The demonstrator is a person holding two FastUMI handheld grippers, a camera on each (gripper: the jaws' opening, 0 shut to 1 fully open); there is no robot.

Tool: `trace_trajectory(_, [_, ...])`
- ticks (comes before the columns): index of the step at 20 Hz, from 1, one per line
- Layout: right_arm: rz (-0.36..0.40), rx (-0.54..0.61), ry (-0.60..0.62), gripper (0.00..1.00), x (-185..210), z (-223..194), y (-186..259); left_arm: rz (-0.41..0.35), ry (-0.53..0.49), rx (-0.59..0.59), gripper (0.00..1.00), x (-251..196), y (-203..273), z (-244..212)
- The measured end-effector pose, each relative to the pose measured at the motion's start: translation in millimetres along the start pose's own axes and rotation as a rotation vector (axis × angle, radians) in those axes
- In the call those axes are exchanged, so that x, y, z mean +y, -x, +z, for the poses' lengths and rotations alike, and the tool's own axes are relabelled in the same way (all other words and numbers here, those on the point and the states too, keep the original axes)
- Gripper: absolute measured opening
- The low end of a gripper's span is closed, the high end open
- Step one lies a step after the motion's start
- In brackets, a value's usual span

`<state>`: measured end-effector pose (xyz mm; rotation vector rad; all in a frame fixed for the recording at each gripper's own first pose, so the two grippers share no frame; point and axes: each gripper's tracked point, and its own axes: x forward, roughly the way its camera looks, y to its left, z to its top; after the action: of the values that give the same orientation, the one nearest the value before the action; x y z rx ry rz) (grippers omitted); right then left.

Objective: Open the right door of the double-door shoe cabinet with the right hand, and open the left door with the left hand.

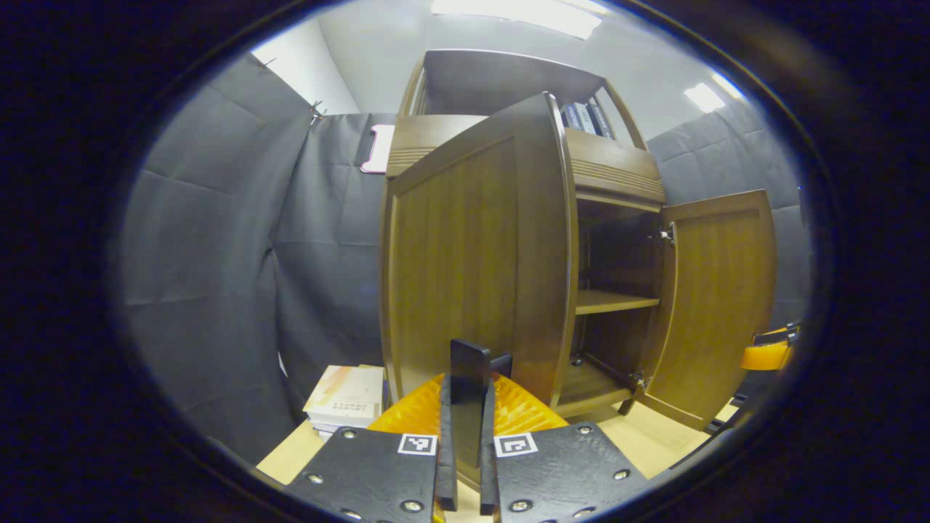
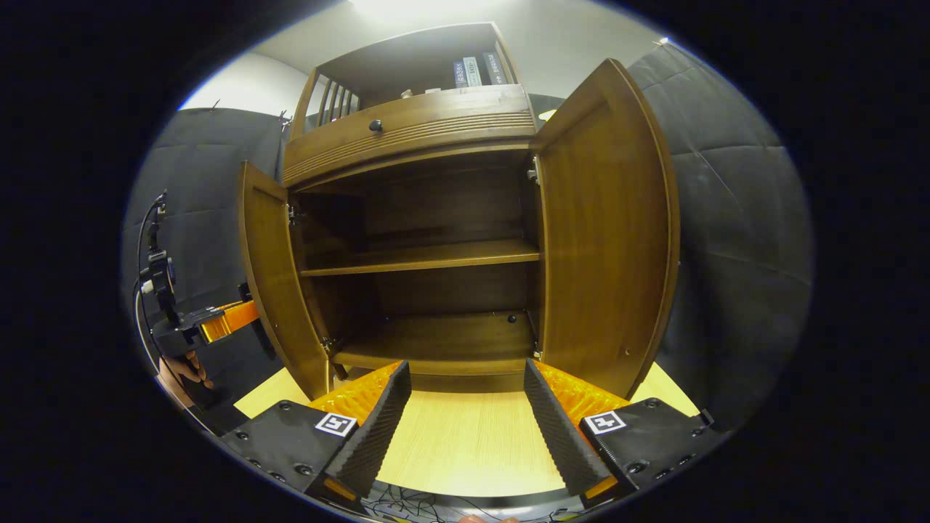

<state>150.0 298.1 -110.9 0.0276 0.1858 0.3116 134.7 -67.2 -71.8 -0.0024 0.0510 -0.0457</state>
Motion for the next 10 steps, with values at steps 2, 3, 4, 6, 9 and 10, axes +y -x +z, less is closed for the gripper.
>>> trace_trajectory(2, [0.014, 0.001, 0.005, 0.93, 5.5, 0.7, -4.9, 0.005, 0.004, -0.006, 0.15, 13.7, 8.2, 1.3])
trace_trajectory(3, [0.021, 0.001, 0.004, 0.93, 8.8, 1.6, -6.7, 0.004, 0.008, -0.011, 0.14, 21.2, 13.3, 0.4])
trace_trajectory(4, [0.027, 0.0, 0.003, 0.93, 8.9, 2.0, -6.7, 0.002, 0.015, -0.012, 0.14, 28.0, 17.1, 0.3])
trace_trajectory(6, [0.032, 0.001, 0.002, 0.93, 15.0, 4.4, -12.8, -0.012, 0.018, -0.015, 0.14, 42.9, 21.7, 0.2])
trace_trajectory(9, [0.035, 0.004, 0.002, 0.93, 18.4, 5.0, -18.0, -0.035, -0.01, -0.021, 0.13, 62.4, 26.3, 1.9])
trace_trajectory(10, [0.033, 0.007, 0.003, 0.93, 18.3, 5.0, -18.2, -0.04, -0.001, -0.02, 0.14, 70.1, 28.1, 2.3])
